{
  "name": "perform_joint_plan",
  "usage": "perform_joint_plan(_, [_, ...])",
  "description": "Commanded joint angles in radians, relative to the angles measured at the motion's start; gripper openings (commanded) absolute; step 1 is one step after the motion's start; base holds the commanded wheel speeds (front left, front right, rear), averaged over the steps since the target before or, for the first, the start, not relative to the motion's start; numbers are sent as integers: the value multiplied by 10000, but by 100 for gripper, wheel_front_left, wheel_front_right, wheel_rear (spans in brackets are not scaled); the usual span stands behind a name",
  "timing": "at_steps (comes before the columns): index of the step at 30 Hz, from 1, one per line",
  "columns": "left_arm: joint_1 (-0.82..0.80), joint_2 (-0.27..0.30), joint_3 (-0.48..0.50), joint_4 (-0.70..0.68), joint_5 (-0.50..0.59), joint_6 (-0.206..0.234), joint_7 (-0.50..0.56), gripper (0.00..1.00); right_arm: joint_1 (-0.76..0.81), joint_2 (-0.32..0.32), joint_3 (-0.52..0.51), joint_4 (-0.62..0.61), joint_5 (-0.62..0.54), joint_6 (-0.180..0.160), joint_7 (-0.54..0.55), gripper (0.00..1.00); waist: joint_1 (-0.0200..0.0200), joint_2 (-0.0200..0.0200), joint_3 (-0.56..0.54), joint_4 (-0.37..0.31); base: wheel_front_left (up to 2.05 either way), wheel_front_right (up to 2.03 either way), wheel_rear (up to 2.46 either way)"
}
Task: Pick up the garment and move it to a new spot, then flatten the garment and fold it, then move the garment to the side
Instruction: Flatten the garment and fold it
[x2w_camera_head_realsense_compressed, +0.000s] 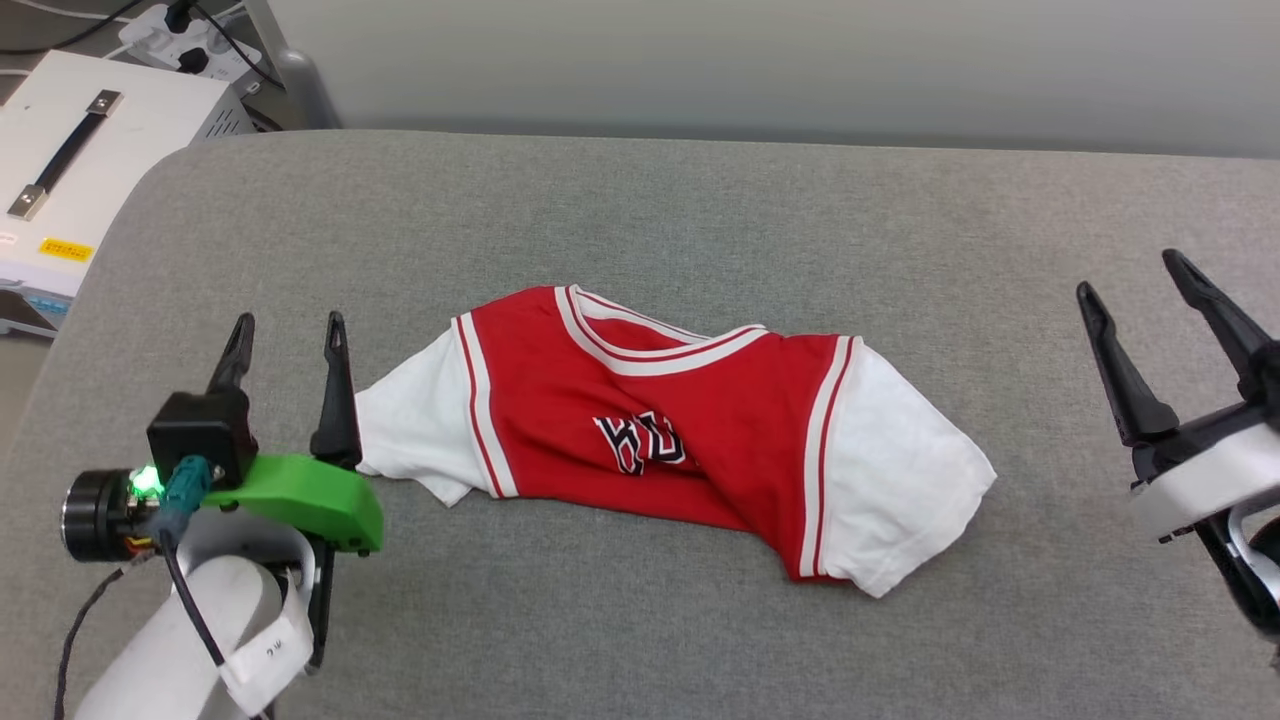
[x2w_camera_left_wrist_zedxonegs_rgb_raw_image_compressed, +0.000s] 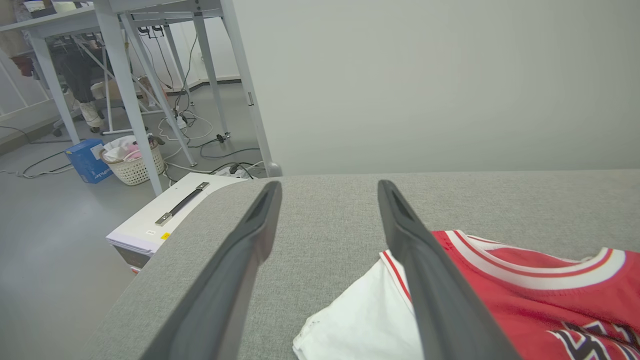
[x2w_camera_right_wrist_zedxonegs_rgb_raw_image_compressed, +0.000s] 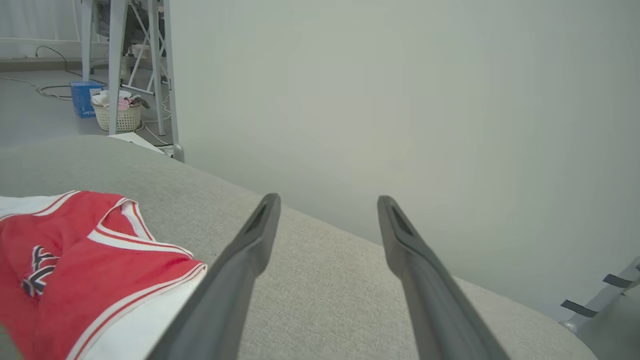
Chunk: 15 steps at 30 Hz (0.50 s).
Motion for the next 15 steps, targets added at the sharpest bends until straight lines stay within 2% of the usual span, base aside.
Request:
perform_joint_plan(1, [436, -247, 299, -215, 421, 34, -57, 100, -407, -389, 486, 28, 427, -7, 487, 100, 1, 0, 16, 35, 0, 0, 0])
perform_joint_plan(4, [1043, -797, 975, -512, 1132, -53, -57, 100, -879, -1223, 1456, -89, 1356, -7, 1780, 100, 1, 0, 99, 87, 0, 0, 0])
perform_joint_plan(9, [1716, -1696, 1726, -571, 2073, -576, -58, 100, -1509, -2367, 2836, -353, 3067, -7, 4413, 100, 1, 0, 303, 242, 0, 0, 0])
perform_joint_plan(15, [1918, -2501, 2355, -515, 2915, -1252, -58, 100, -1951, -3049, 3948, -667, 4376, -7, 7219, 100, 1, 0, 670, 471, 0, 0, 0])
